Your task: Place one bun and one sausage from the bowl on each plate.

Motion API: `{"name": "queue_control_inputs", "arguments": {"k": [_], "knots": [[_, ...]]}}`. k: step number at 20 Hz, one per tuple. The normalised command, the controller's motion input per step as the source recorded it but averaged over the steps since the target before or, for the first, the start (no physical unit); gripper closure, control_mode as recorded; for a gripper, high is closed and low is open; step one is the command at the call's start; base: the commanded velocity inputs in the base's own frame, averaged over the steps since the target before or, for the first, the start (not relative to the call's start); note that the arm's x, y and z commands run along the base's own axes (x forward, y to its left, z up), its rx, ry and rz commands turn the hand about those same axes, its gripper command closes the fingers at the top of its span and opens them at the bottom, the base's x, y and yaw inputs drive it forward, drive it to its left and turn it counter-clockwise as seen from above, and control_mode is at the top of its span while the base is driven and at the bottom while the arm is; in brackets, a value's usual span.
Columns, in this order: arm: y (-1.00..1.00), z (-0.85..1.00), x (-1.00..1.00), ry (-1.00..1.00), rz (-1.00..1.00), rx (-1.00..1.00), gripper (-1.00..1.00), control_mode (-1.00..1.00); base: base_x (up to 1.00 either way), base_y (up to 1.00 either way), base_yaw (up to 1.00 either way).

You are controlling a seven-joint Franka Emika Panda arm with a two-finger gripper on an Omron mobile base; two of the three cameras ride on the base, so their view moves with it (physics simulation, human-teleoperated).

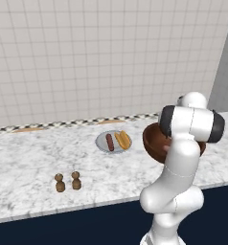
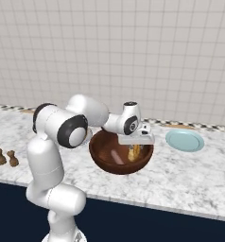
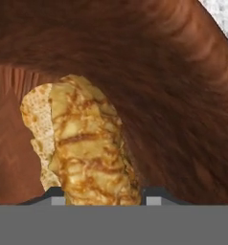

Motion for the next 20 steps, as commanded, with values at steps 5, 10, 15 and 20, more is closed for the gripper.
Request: {"name": "queue_control_inputs", "arguments": {"k": [5,10,15,20], "knots": [[0.05,0.43,-0.17,0.02,0.00,0.00,1.00,-1.00,0.00,0.00,0.00],[0.12,0.36,-0.05,0.07,0.00,0.00,1.00,-1.00,0.00,0.00,0.00],[0.28,0.32,-0.04,0.12,0.00,0.02,1.00,-1.00,0.00,0.00,0.00],[0.38,0.18,-0.16,0.09,0.00,0.11,1.00,-1.00,0.00,0.00,0.00]]}}
